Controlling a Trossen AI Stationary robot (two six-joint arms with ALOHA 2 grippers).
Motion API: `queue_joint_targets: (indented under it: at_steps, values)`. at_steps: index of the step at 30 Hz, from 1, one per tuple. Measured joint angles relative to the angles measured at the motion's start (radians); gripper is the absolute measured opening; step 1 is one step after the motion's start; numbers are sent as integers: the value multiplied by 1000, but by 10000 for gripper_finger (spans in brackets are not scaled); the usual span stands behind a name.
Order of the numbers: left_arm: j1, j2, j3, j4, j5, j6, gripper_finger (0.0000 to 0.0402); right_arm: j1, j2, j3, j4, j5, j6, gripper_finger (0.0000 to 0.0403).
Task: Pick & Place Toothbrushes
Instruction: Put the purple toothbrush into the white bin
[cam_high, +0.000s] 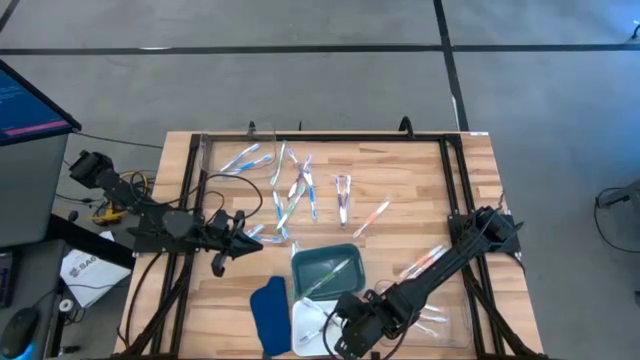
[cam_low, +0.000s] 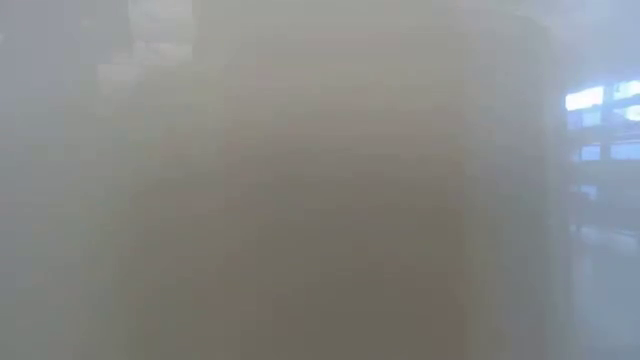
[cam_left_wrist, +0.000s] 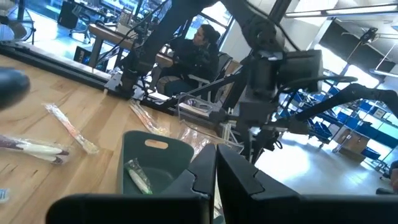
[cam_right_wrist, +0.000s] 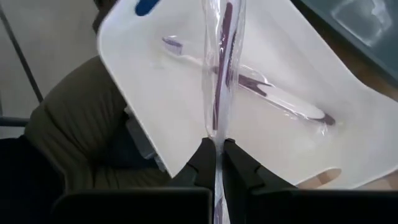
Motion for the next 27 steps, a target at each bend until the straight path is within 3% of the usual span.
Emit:
queue_joint_targets:
  at_steps: [15, 22, 27]
  values:
    - [0, 0, 0, 26, -18, 27, 8, 3, 2, -4, 11, -37, -138, 2]
    - [1, 0, 0, 27, -17, 27, 8, -1, 122, 39, 22, -147, -177, 2]
    - [0, 0, 0, 27, -17, 27, 8, -15, 190, 107, -53, -151, -234, 8]
